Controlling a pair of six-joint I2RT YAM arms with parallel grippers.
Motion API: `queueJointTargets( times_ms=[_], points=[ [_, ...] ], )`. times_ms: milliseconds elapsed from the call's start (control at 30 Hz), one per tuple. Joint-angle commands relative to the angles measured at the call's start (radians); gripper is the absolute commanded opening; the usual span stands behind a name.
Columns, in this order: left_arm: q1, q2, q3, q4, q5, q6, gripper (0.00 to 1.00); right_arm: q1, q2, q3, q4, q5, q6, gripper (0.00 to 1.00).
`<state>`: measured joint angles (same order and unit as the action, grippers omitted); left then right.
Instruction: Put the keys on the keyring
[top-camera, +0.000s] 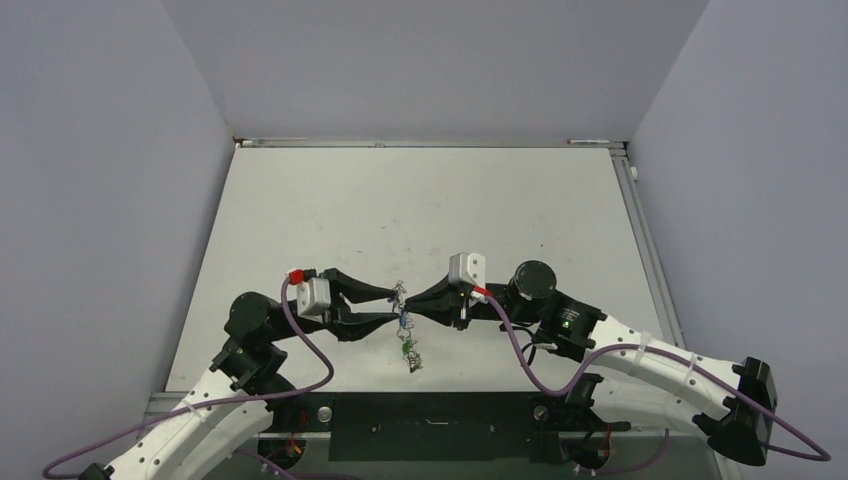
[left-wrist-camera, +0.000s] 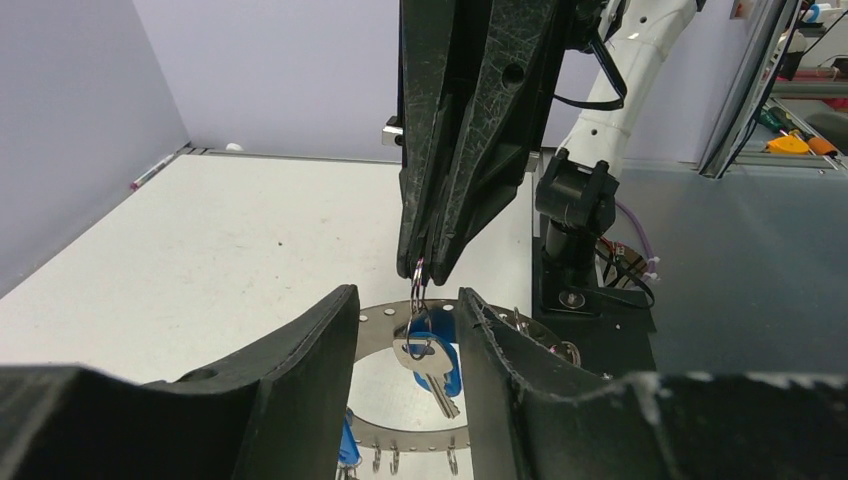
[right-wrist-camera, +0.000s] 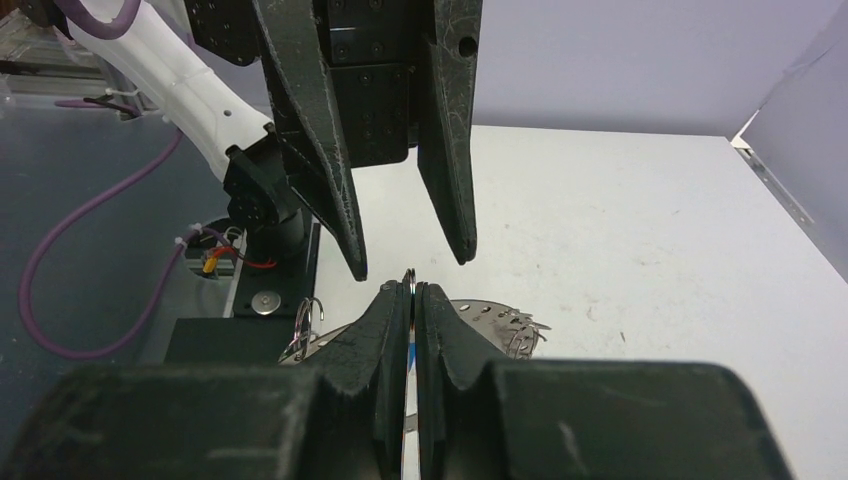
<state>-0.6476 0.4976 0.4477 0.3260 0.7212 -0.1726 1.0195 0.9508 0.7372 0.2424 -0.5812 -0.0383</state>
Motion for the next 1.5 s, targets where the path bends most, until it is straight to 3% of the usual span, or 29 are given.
queueJointTargets(
  times_ms=[0,233,433,767,1000,1067,1367,1467],
  points=[
    [0.005,0.01,0.011,0.046,0.03,-0.005,0.36,-0.006,-0.002,0.034,0.136,-0.036,0.012,0.05],
    [0.005,0.022,0.015,0.033,0.037,-0.004,0.32,-0.007,-0.005,0.031,0.156,-0.039,0.017,0.05],
    [0.005,0.027,0.015,0.04,0.042,-0.01,0.2,-0.006,0.001,0.03,0.168,-0.046,0.022,0.05],
    [0.005,0.032,0.013,0.049,0.043,-0.021,0.18,-0.006,0.018,0.021,0.199,-0.055,0.032,0.05],
    [0.005,0.033,0.013,0.051,0.037,-0.024,0.08,-0.006,0.028,0.018,0.217,-0.067,0.038,0.05],
    [0.005,0.033,0.017,0.041,0.027,-0.019,0.01,-0.006,0.032,0.018,0.218,-0.069,0.038,0.05],
    [0.012,0.036,0.061,-0.08,-0.057,0.048,0.0,-0.006,0.039,0.016,0.182,-0.047,0.035,0.06],
    [0.014,0.046,0.077,-0.119,-0.064,0.076,0.0,-0.006,0.029,0.033,0.121,-0.021,0.01,0.2]
  ],
)
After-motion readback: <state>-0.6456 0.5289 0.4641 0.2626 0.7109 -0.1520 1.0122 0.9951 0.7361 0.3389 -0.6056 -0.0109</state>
